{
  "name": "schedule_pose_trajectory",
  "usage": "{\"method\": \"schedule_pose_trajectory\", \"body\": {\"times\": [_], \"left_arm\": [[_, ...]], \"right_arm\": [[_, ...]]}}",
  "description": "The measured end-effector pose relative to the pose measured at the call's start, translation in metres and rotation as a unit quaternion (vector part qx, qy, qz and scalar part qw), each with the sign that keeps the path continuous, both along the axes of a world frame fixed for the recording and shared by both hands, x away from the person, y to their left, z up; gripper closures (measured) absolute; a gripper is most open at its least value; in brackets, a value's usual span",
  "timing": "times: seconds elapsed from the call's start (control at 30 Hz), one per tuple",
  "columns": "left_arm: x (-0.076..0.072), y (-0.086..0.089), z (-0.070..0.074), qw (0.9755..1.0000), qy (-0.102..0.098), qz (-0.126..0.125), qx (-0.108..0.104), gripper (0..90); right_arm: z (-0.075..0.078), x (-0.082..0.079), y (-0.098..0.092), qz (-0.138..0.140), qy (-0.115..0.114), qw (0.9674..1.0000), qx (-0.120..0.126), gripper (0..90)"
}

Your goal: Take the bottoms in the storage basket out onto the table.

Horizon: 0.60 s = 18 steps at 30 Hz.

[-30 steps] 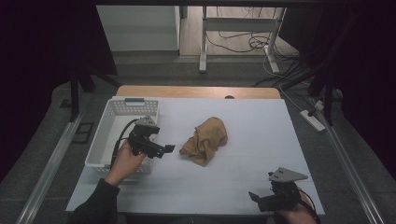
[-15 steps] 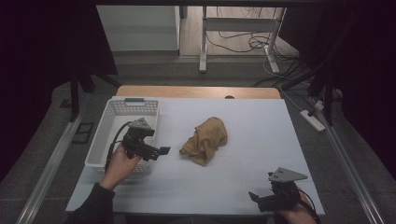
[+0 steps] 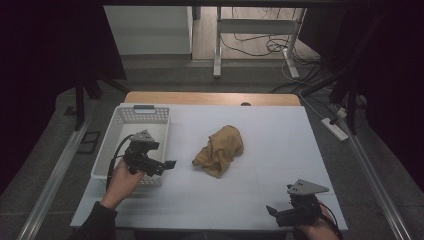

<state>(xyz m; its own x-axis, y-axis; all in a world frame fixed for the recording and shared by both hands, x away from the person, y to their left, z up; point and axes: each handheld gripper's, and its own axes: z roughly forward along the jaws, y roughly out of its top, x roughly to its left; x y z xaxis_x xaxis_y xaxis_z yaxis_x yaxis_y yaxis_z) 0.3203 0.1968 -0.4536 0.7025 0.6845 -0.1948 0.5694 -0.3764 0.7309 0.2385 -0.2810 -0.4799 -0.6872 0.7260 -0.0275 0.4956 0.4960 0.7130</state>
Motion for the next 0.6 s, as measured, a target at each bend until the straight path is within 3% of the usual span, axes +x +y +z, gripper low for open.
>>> {"method": "schedule_pose_trajectory", "body": {"times": [0.6], "left_arm": [[-0.015,0.010,-0.009,0.9999,0.005,0.013,-0.004,0.0]], "right_arm": [[0.000,0.000,0.000,0.000,0.000,1.0000,-0.002,0.3]]}}
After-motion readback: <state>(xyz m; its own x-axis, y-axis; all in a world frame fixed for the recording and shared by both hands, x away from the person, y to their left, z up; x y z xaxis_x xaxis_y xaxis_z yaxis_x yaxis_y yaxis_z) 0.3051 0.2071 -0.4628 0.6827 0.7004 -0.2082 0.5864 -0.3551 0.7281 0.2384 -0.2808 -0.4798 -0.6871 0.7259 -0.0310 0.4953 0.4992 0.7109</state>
